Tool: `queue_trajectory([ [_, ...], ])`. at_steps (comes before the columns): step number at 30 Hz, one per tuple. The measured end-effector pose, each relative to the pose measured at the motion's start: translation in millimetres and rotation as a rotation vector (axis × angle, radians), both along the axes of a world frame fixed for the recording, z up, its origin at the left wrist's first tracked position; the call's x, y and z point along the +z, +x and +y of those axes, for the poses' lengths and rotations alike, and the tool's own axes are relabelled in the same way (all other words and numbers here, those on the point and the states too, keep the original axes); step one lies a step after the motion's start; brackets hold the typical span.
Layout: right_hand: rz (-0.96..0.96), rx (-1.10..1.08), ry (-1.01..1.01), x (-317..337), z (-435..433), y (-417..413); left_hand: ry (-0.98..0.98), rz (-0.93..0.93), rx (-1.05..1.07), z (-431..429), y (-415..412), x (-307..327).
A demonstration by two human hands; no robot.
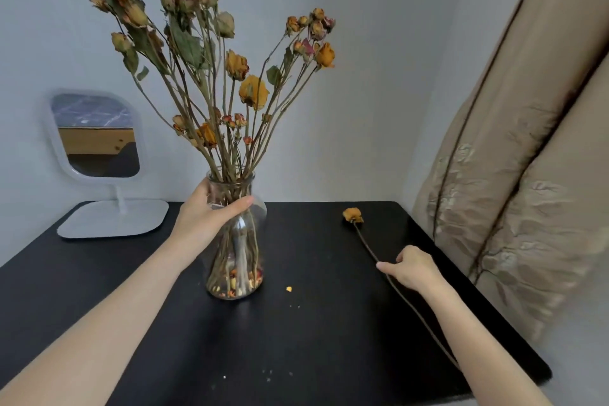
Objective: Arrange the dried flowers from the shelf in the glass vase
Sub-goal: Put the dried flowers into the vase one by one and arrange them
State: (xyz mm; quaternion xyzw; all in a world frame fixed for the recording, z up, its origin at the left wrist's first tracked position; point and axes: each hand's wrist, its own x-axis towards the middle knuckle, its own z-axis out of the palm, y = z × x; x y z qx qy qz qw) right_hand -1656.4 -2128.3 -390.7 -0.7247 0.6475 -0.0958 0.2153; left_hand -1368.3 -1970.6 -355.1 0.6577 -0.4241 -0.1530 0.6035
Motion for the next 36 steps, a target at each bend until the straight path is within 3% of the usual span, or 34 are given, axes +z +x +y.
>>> queue_trajectory([
  [4,-0.006,-0.020,0.102,-14,-6,-4,0.009,0.002,0.021,-2,1,-1],
  [16,0.019,-0.005,0.091,-16,-7,6,0.000,0.020,0.012,-2,0,0],
  [22,-0.189,0.144,-0.062,0,3,15,-0.001,0.001,0.015,-2,2,-1],
  [30,-0.605,0.283,-0.362,68,45,29,0.004,0.001,0.019,-1,2,-1],
  [36,-0.707,0.406,-0.489,124,78,42,-0.002,0.025,0.010,0,-2,1],
])
